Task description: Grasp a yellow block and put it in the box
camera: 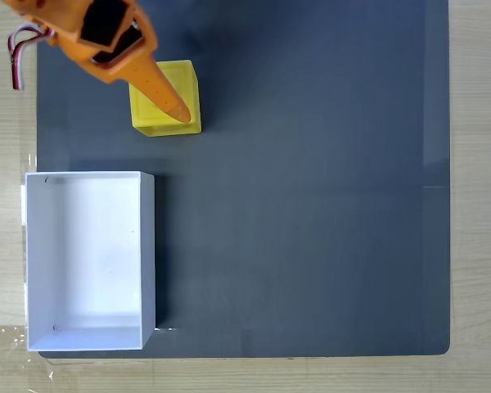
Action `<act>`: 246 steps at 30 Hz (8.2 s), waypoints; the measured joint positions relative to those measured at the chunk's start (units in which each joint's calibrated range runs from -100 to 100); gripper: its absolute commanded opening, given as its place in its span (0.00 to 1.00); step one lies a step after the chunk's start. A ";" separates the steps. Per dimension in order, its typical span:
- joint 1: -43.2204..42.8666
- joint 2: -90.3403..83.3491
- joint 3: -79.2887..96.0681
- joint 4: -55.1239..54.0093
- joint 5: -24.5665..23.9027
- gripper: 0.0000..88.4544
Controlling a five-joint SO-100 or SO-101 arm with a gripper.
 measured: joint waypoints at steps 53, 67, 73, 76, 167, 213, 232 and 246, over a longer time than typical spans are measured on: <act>-8.10 -0.25 14.45 -21.46 -10.88 0.36; -22.31 -11.21 15.27 -24.15 -14.69 0.36; -27.89 -18.12 15.27 -38.51 -18.86 0.35; -28.97 -20.56 15.27 -45.78 -20.76 0.35; -31.76 7.75 5.51 -38.42 -23.30 0.15; -11.70 3.62 -8.76 -59.02 -32.33 0.15; -11.61 17.02 -15.99 -59.11 -32.33 0.23; -10.98 17.28 -15.99 -59.11 -32.33 0.43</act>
